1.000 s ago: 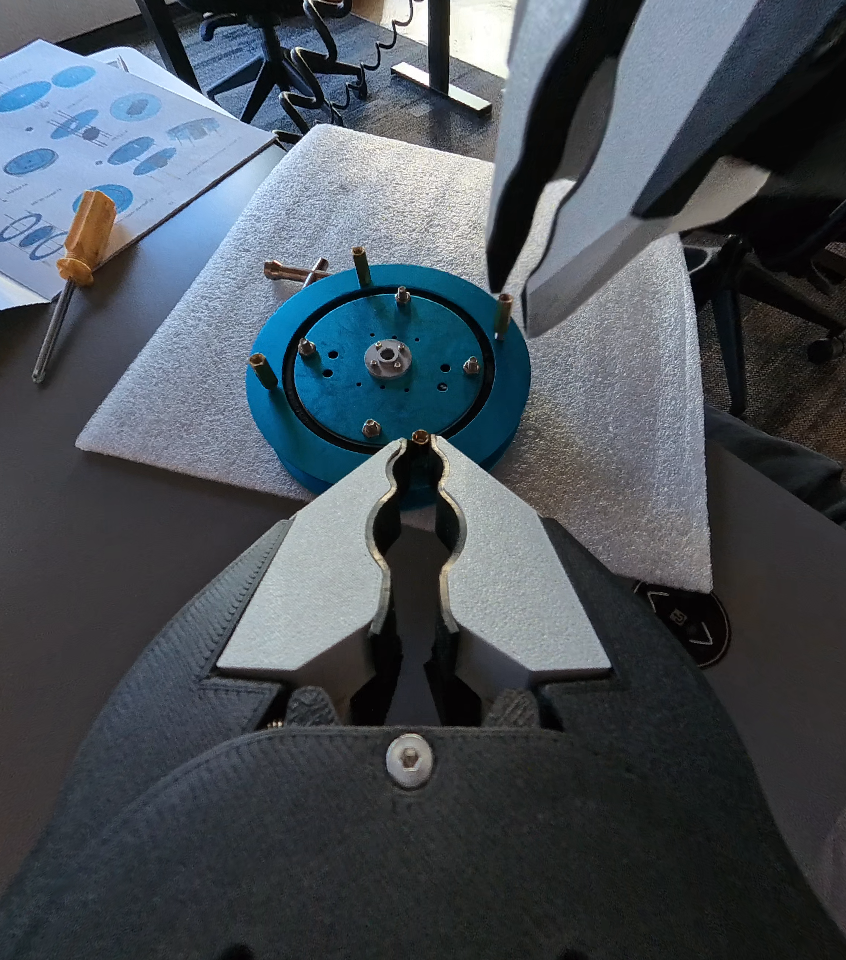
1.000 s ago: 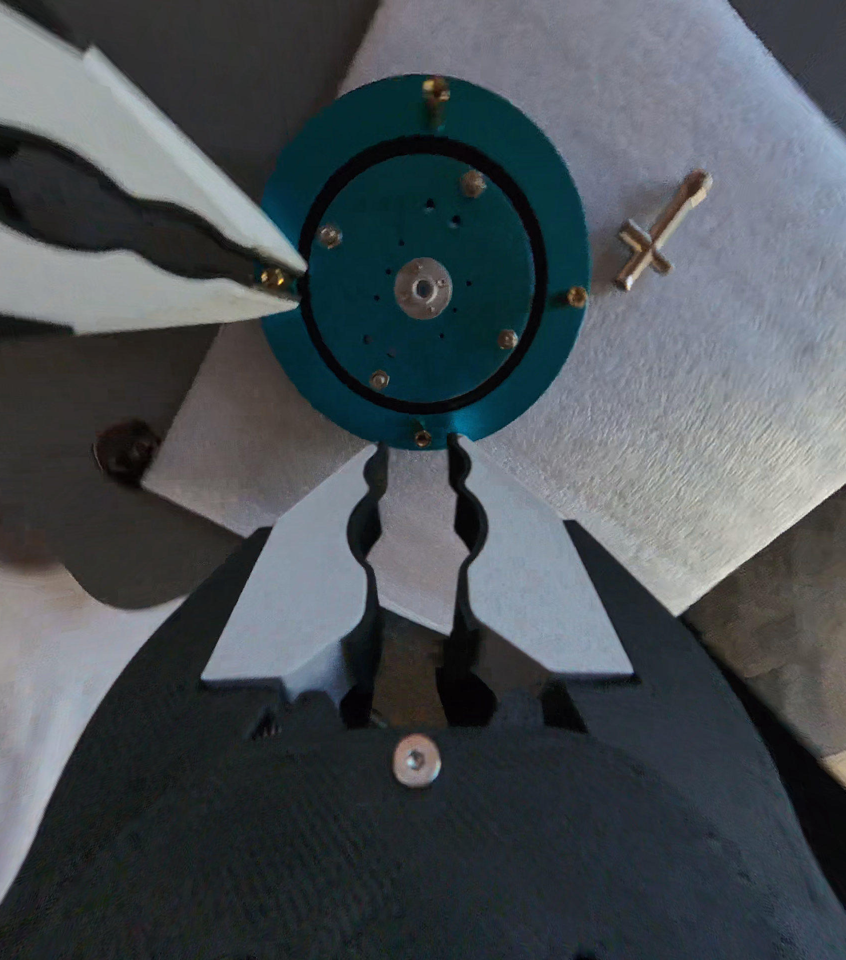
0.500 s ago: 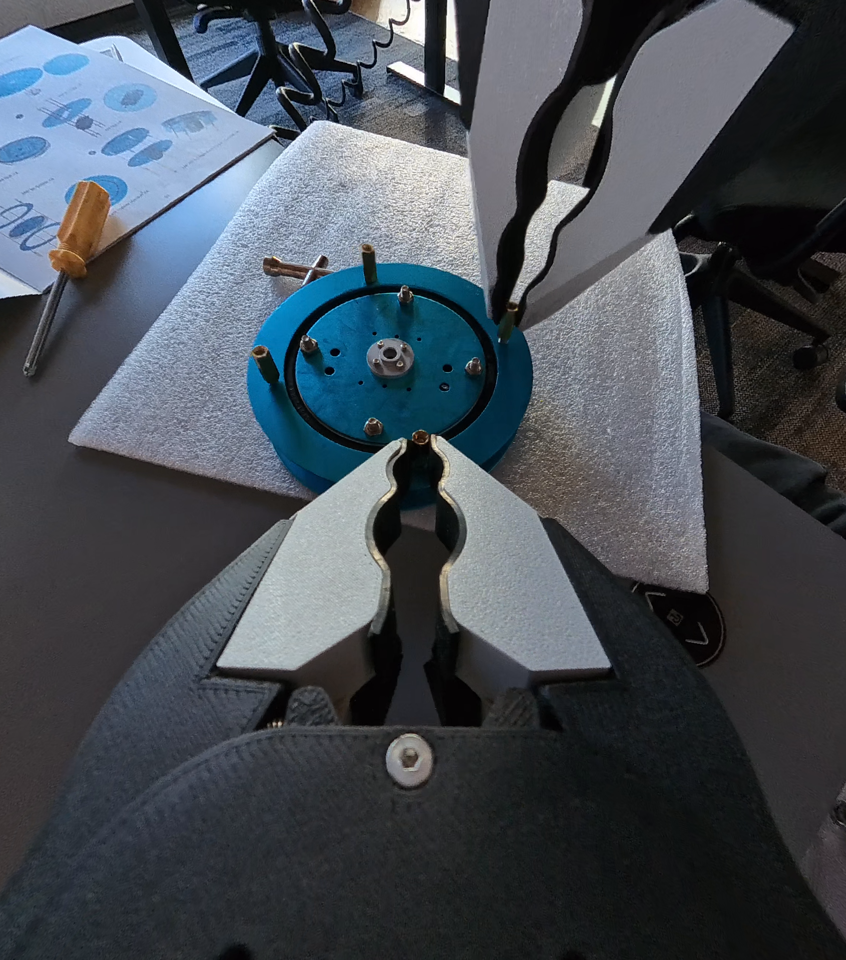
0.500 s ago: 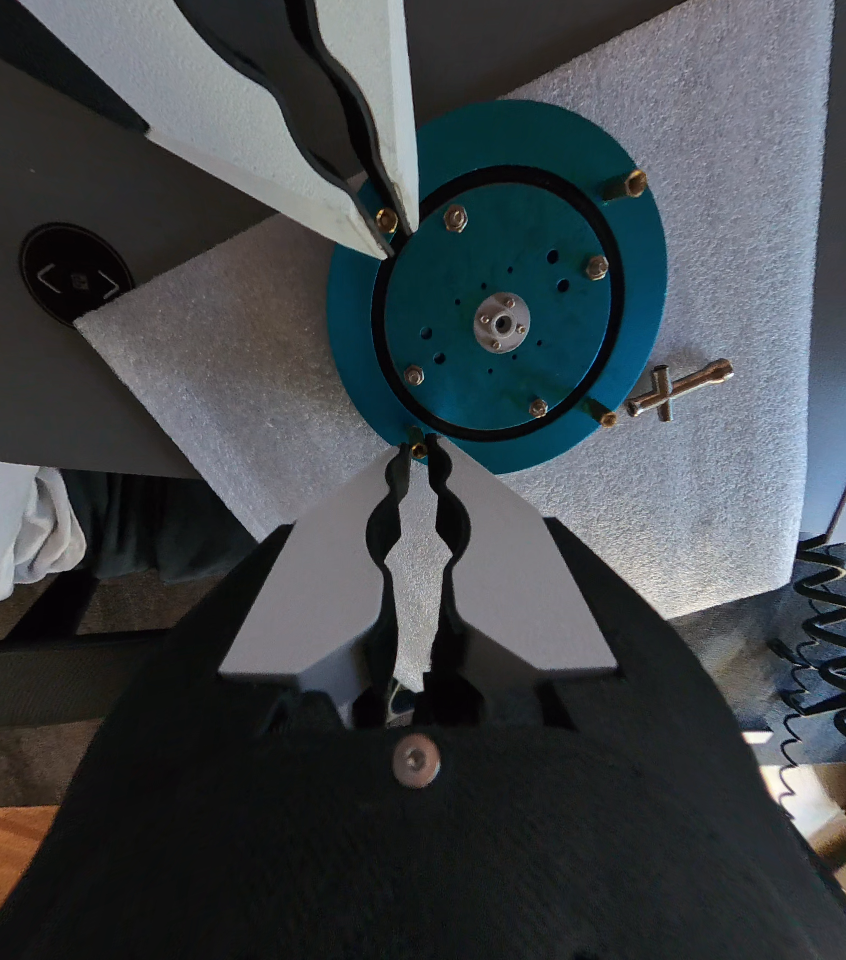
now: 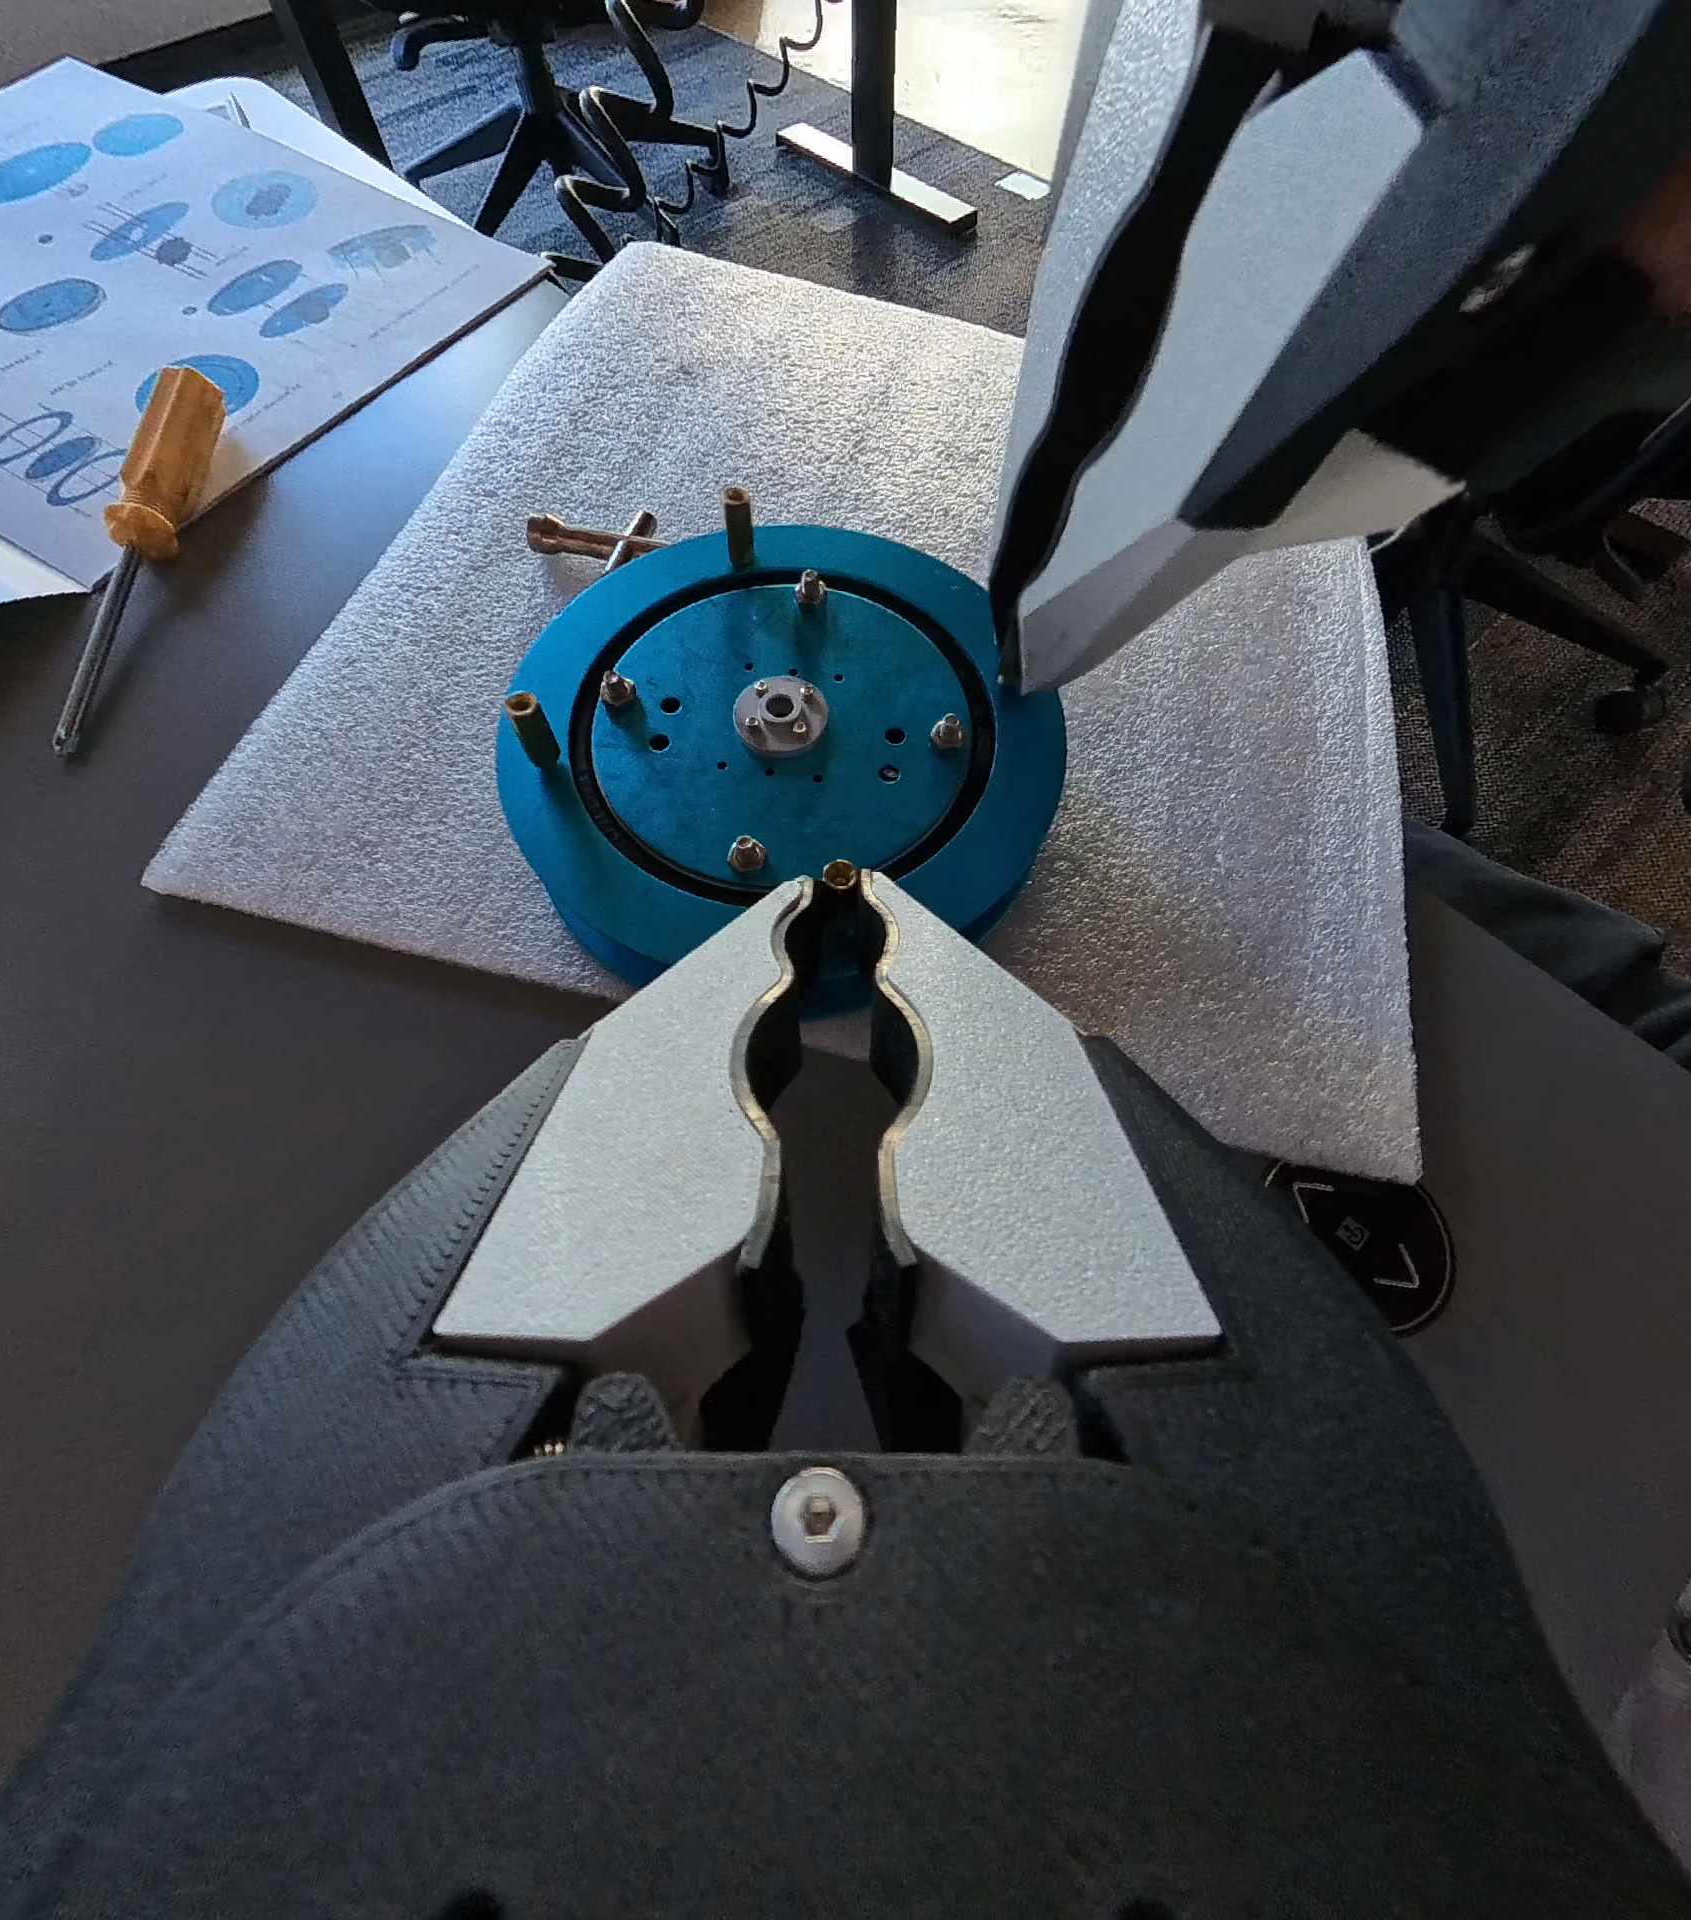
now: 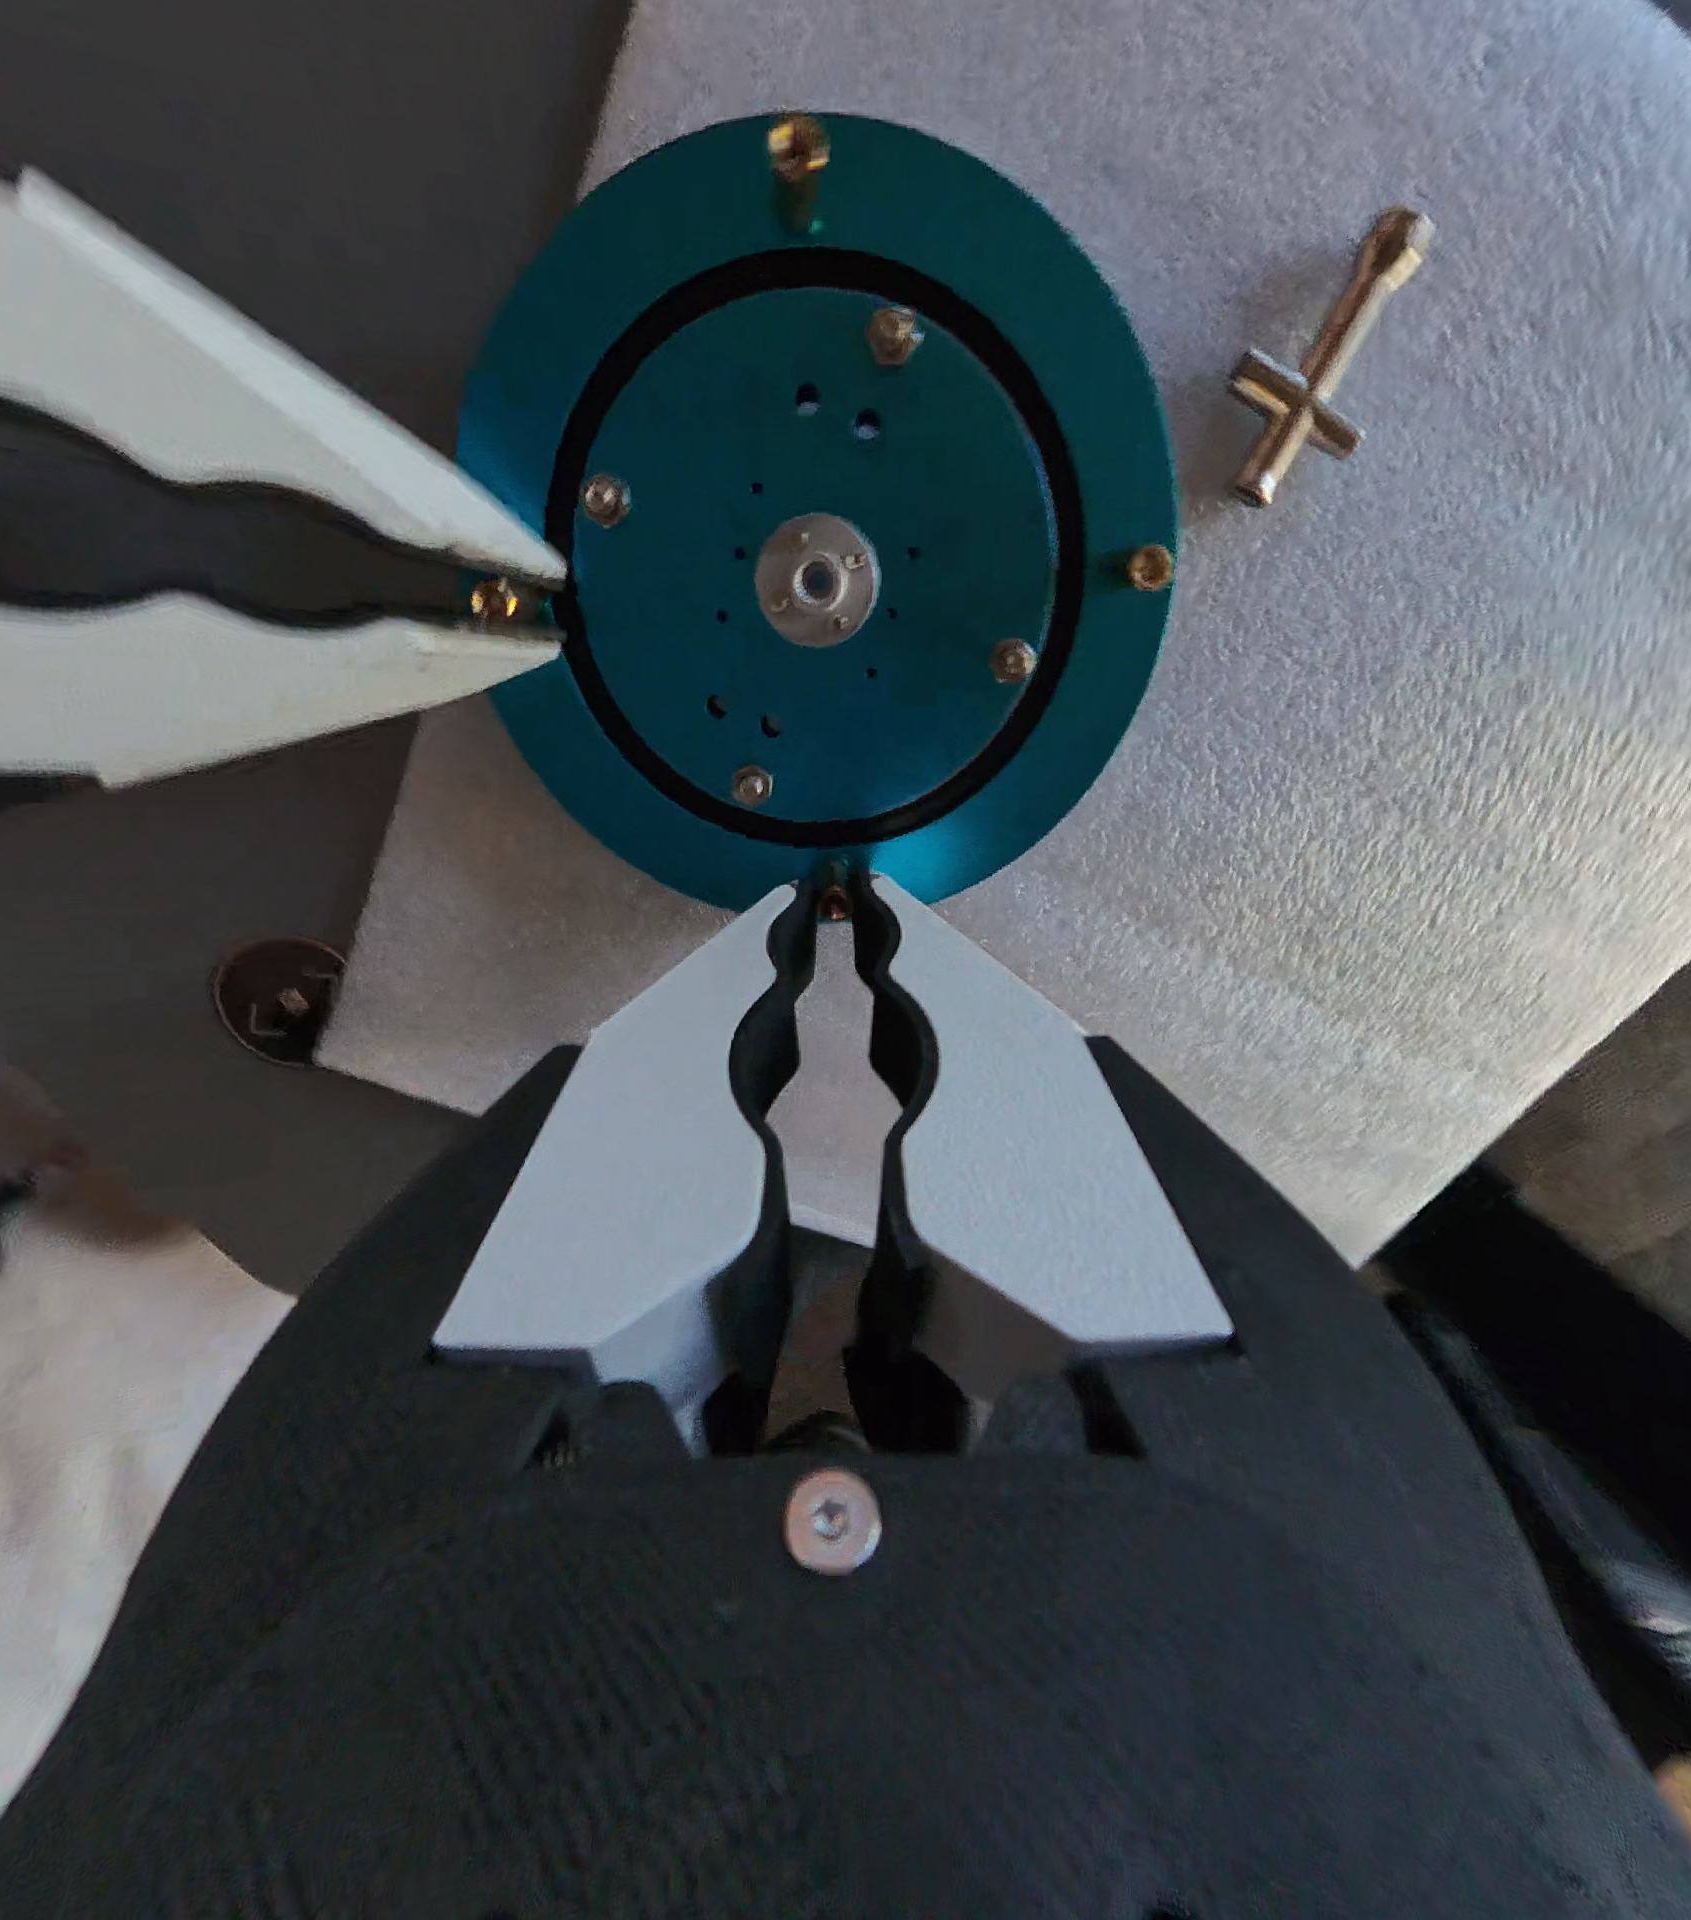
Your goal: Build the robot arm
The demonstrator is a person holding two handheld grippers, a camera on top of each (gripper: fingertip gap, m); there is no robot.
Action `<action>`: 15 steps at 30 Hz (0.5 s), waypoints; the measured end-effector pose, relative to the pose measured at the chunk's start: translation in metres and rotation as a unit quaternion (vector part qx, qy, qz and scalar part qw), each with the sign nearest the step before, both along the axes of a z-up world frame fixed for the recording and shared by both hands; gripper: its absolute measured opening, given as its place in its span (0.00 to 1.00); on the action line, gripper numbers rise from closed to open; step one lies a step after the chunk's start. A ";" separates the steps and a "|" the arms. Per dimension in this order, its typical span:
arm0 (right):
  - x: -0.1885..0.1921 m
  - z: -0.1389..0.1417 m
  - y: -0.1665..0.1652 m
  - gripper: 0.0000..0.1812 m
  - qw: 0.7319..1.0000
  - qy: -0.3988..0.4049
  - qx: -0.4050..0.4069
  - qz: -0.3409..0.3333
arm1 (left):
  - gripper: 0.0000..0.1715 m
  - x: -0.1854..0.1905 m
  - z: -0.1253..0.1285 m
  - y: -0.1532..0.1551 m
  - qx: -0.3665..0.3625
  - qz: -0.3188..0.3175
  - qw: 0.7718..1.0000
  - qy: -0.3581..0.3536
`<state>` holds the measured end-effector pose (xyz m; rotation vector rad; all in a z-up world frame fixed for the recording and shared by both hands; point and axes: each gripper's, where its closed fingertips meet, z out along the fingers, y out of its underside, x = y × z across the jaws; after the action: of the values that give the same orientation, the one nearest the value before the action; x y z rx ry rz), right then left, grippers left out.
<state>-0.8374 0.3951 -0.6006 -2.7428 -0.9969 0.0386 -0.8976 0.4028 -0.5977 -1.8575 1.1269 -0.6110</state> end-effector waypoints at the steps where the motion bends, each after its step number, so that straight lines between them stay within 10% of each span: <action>1: 0.003 0.000 -0.001 0.05 0.999 -0.011 -0.002 0.042 | 0.03 0.000 0.000 0.000 0.000 -0.001 1.000 0.000; 7: 0.000 0.011 -0.008 0.17 0.952 0.011 0.072 0.296 | 0.03 0.000 0.000 0.000 -0.005 -0.002 1.000 -0.003; 15: -0.007 0.015 0.000 0.16 0.923 0.268 0.175 0.213 | 0.03 0.000 0.000 0.000 -0.012 -0.003 1.000 -0.007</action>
<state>-0.8445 0.3947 -0.5859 -1.9811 -1.2535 0.5858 -0.8976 0.4025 -0.5976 -1.8677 1.1223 -0.6418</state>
